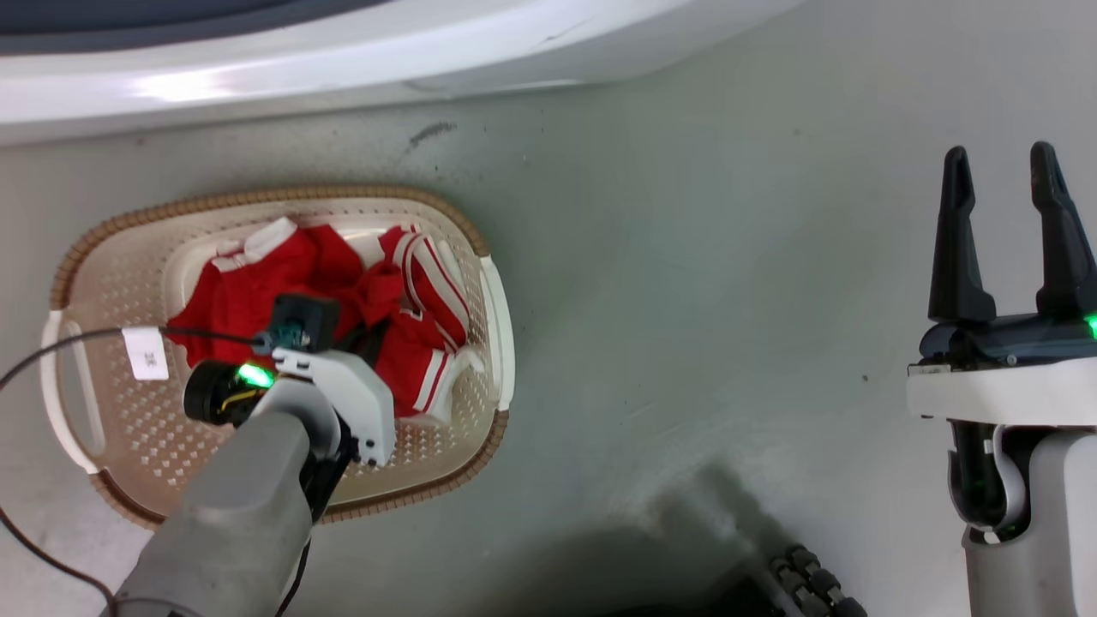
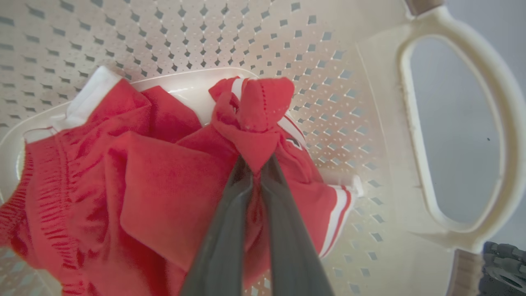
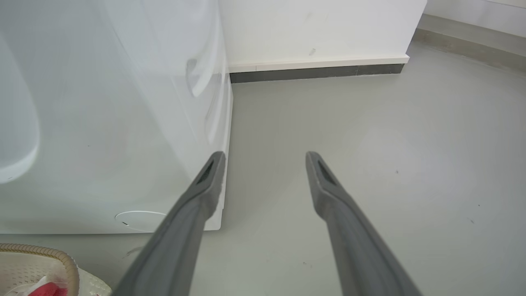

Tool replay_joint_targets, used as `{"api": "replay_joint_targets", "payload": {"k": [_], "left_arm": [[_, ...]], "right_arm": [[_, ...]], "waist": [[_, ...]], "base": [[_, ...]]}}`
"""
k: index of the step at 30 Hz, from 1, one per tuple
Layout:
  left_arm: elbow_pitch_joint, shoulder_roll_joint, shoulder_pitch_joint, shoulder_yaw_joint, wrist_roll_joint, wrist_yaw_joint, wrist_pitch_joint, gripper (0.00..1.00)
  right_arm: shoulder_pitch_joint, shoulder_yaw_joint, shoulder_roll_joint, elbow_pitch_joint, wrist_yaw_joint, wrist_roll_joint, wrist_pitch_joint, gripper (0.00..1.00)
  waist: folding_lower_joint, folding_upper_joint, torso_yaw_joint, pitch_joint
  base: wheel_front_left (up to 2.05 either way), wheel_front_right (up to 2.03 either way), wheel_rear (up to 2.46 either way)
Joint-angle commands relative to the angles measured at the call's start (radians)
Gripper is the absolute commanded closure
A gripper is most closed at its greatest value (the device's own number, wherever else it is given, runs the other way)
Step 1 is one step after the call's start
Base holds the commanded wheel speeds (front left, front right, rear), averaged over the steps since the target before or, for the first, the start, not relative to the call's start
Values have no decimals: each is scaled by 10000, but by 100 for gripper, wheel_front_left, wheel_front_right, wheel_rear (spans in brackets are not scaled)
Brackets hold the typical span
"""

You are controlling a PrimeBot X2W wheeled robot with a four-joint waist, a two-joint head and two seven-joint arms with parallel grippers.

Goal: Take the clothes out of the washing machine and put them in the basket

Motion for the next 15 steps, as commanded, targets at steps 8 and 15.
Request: {"api": "replay_joint_targets", "payload": {"k": [8,15], "left_arm": [[837,-72,-945,-501,-553,-12,-46,100],[1141,-170,-995,-697,-678,-13,-190,0]], "right_arm": [[-393,18,0,-162,-7,-22,-20,0],[-422,14,0,29,-7,-73,-20,0]], "waist": [[-1,0,-24,812],[-1,0,76,383]], "base": [[0,0,0],[0,0,0]]}}
